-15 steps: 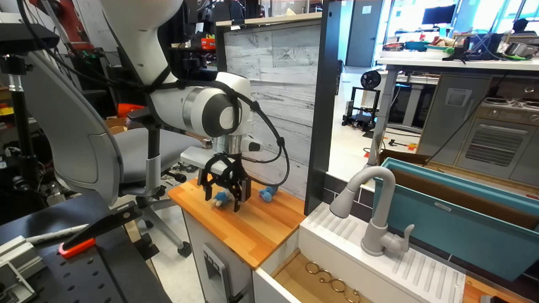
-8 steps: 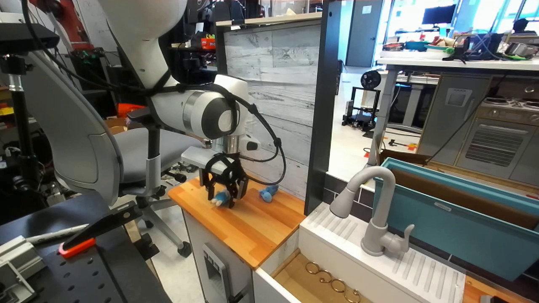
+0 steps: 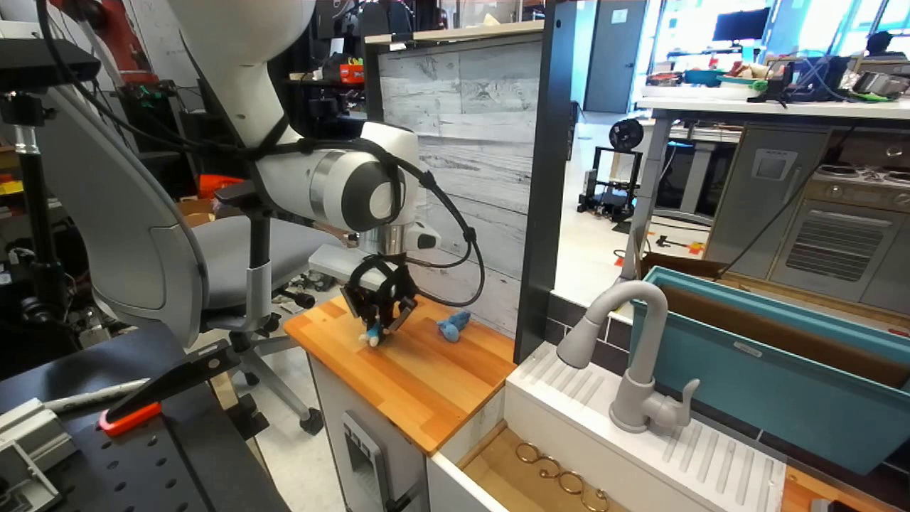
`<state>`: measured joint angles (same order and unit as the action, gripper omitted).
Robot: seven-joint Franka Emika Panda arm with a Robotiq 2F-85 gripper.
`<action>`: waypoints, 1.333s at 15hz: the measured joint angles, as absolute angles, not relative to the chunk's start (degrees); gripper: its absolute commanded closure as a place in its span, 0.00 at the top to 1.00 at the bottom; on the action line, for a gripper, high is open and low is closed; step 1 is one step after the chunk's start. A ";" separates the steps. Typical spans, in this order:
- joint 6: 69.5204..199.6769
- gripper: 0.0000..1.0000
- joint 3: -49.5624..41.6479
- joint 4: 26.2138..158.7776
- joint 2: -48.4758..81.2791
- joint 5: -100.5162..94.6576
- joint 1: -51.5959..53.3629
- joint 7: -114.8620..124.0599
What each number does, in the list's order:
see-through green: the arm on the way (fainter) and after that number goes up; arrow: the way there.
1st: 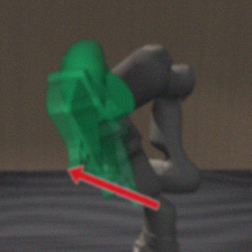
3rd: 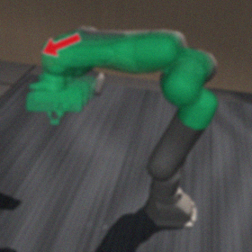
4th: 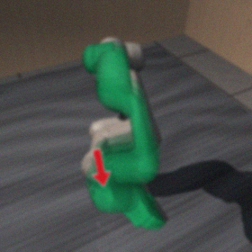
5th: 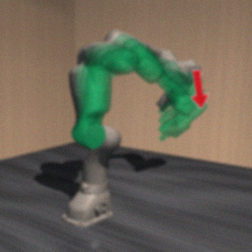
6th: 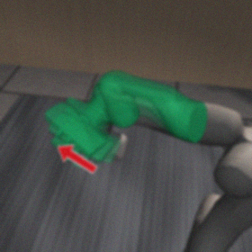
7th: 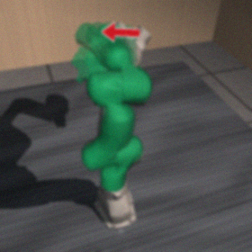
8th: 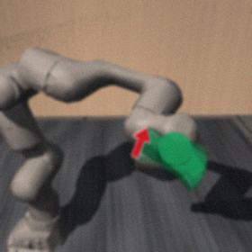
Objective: Move the white and blue toy to the right
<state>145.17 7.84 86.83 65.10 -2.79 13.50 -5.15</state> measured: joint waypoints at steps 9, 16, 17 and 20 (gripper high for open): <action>149.35 0.03 10.59 99.27 56.53 -1.72 6.98 -6.39; 149.48 0.03 11.26 108.91 49.15 2.47 -1.75 -7.74; 149.48 0.03 11.22 109.24 49.02 3.03 -2.63 -7.76; 149.47 0.03 10.64 109.58 49.19 4.87 -4.66 -7.76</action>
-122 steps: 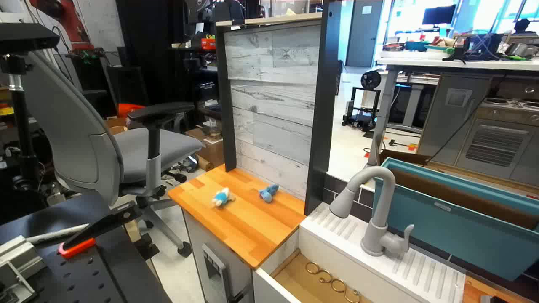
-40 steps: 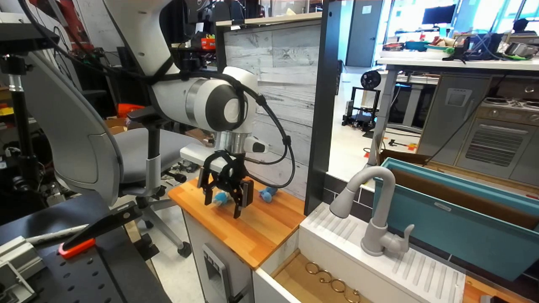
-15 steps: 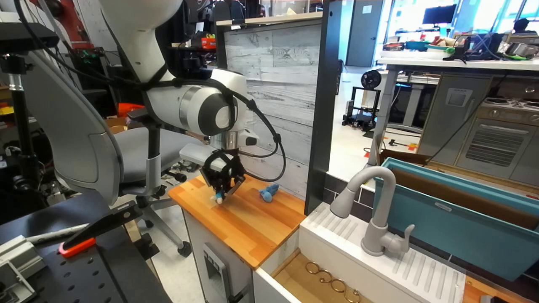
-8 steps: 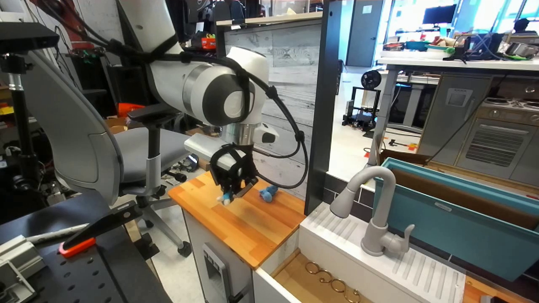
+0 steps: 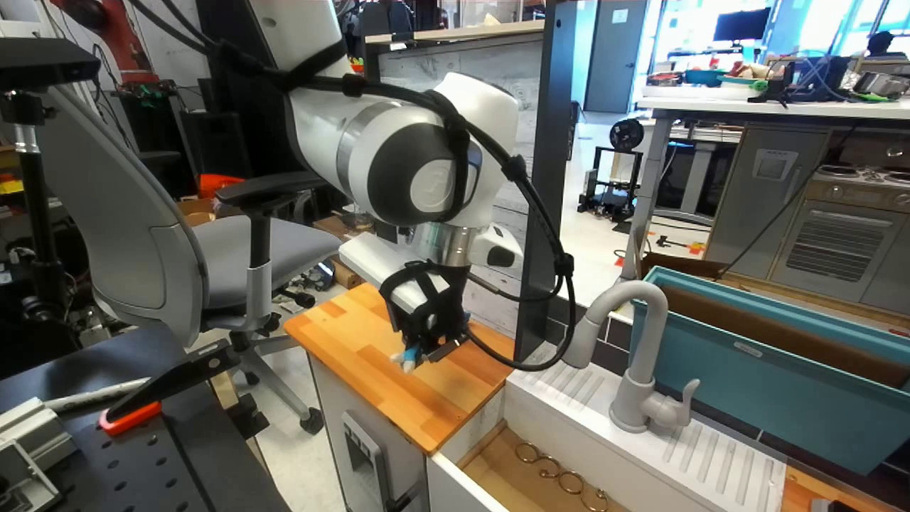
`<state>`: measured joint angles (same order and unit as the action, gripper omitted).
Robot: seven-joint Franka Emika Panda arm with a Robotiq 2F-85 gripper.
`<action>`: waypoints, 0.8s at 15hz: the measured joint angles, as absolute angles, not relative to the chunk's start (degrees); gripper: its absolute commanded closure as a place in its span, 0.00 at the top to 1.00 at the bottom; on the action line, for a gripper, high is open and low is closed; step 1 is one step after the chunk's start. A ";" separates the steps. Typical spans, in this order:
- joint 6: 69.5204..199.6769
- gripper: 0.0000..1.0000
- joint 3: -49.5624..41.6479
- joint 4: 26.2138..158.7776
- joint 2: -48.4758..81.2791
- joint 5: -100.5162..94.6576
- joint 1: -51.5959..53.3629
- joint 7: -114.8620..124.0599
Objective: Move the white and blue toy to the right
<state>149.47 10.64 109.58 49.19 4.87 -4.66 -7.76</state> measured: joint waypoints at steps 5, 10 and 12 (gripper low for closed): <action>149.30 0.03 8.31 109.26 50.48 6.14 -6.18 -7.35; 148.50 0.03 6.58 106.97 53.66 6.12 -5.95 -6.45; 147.47 0.03 6.15 105.35 55.31 6.09 -5.51 -6.08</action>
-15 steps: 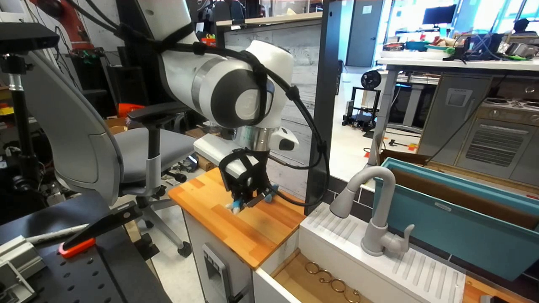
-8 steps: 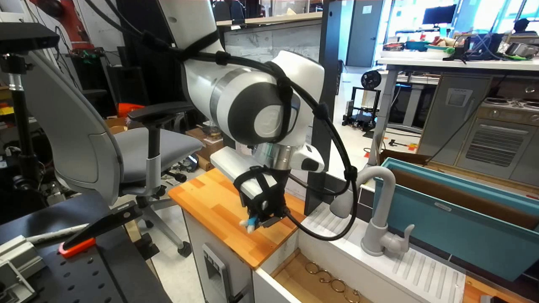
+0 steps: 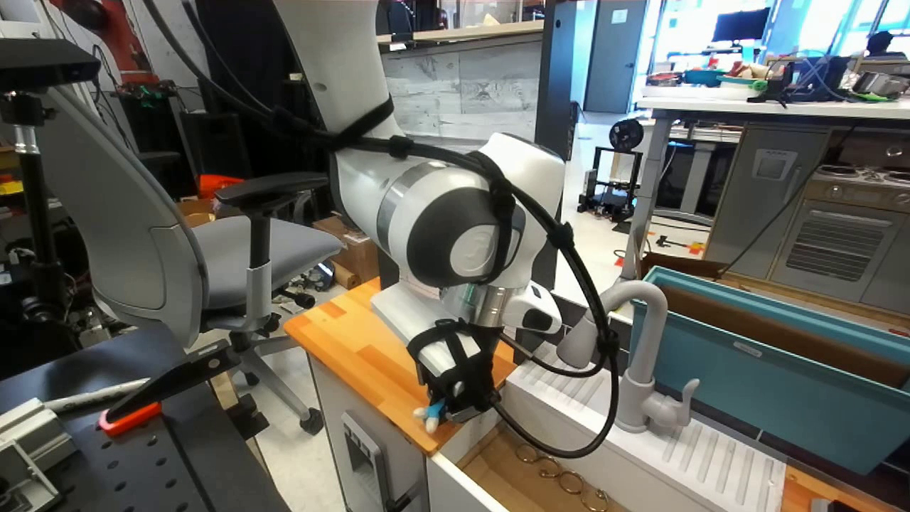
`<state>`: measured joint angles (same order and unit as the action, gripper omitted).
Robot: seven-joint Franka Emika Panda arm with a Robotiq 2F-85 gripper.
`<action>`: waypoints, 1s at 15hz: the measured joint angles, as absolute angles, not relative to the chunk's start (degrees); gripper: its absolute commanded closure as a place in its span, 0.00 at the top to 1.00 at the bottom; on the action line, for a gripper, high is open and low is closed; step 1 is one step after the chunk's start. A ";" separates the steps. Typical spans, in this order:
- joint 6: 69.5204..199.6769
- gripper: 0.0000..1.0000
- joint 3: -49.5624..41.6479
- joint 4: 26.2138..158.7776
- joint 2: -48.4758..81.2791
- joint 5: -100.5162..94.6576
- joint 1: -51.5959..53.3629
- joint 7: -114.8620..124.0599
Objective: Move the white and blue toy to the right
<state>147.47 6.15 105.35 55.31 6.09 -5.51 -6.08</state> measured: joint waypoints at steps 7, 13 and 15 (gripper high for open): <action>141.88 0.10 4.56 99.70 58.86 5.83 -3.19 -4.51; 140.46 0.67 4.84 97.65 59.32 5.82 -1.52 -4.50; 140.46 0.82 5.24 97.47 59.12 5.82 -0.96 -4.50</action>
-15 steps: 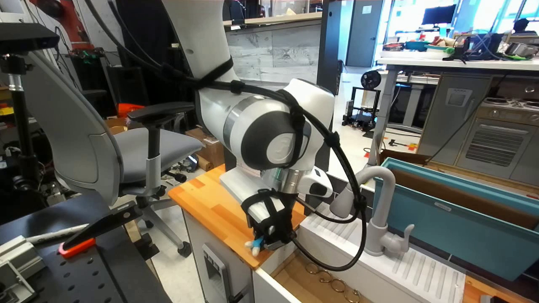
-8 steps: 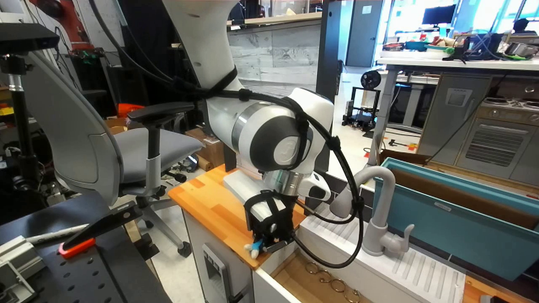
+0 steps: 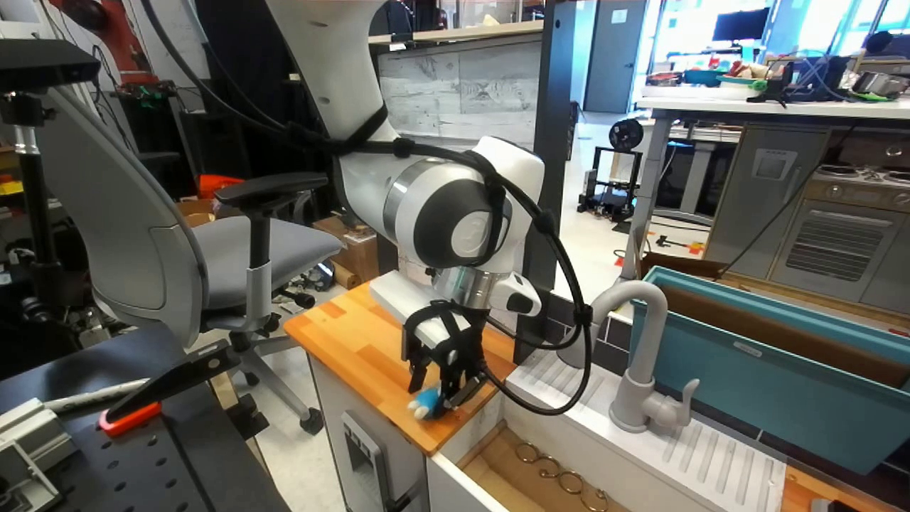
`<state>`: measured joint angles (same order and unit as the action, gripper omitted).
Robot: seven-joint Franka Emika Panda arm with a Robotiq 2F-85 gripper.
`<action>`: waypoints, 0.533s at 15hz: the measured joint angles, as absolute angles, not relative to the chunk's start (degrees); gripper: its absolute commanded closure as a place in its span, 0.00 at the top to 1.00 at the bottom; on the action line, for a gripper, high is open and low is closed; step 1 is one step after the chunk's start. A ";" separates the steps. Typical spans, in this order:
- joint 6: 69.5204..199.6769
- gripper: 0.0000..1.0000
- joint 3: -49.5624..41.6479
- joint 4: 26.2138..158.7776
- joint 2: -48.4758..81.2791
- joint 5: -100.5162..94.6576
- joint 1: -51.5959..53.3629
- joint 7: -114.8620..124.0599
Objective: Move the white and blue toy to the right
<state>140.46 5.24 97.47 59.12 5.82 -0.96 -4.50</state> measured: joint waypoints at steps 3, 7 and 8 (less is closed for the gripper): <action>140.46 1.00 5.71 97.65 58.18 5.82 -0.11 -4.50; 137.54 1.00 5.97 100.53 54.22 6.02 0.50 -3.13; 135.81 1.00 6.09 101.63 52.61 6.14 0.50 -2.40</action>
